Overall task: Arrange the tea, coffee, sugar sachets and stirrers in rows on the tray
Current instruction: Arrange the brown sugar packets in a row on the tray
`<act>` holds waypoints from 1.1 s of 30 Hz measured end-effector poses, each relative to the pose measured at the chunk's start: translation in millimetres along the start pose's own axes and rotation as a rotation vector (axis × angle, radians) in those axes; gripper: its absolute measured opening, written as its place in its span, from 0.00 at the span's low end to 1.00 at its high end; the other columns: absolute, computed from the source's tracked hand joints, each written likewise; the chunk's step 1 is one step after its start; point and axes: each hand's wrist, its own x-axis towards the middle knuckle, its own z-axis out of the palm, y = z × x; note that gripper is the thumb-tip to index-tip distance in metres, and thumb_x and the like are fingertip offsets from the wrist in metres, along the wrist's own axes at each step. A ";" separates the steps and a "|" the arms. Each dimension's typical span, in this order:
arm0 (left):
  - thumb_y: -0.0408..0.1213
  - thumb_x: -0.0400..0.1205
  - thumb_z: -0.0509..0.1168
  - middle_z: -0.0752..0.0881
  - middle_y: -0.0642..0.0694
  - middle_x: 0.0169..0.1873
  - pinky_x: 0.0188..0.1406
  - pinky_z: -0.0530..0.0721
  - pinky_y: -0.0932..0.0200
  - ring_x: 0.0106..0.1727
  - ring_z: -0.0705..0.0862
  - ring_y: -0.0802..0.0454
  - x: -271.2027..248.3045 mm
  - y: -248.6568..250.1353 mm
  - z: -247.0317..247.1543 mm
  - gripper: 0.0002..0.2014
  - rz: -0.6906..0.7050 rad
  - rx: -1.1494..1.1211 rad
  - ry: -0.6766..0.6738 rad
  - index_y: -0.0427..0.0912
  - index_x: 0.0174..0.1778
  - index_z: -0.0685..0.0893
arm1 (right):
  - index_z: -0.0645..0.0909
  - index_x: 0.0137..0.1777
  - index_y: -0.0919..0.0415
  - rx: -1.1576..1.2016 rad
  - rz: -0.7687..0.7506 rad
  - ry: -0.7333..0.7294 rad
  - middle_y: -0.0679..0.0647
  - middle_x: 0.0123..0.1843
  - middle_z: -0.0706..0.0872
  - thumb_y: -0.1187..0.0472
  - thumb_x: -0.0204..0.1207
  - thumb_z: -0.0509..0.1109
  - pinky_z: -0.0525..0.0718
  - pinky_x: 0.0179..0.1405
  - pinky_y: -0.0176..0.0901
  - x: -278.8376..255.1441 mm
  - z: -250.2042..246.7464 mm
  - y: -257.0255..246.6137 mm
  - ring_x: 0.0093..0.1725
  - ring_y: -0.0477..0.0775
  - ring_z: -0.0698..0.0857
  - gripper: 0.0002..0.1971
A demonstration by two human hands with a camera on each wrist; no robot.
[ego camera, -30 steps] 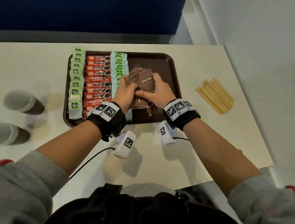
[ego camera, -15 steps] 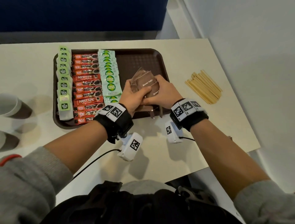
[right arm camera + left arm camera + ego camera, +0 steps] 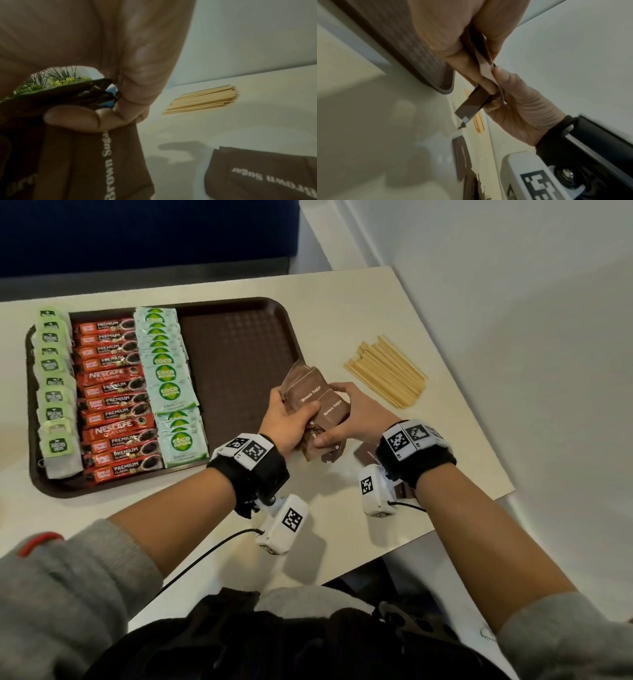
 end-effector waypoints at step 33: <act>0.35 0.81 0.68 0.84 0.49 0.52 0.47 0.88 0.40 0.55 0.86 0.45 25.0 10.6 1.6 0.20 0.013 0.063 0.153 0.48 0.63 0.67 | 0.79 0.61 0.55 0.102 -0.033 -0.243 0.45 0.43 0.89 0.65 0.66 0.79 0.82 0.43 0.30 19.9 -35.6 -0.1 0.44 0.39 0.88 0.23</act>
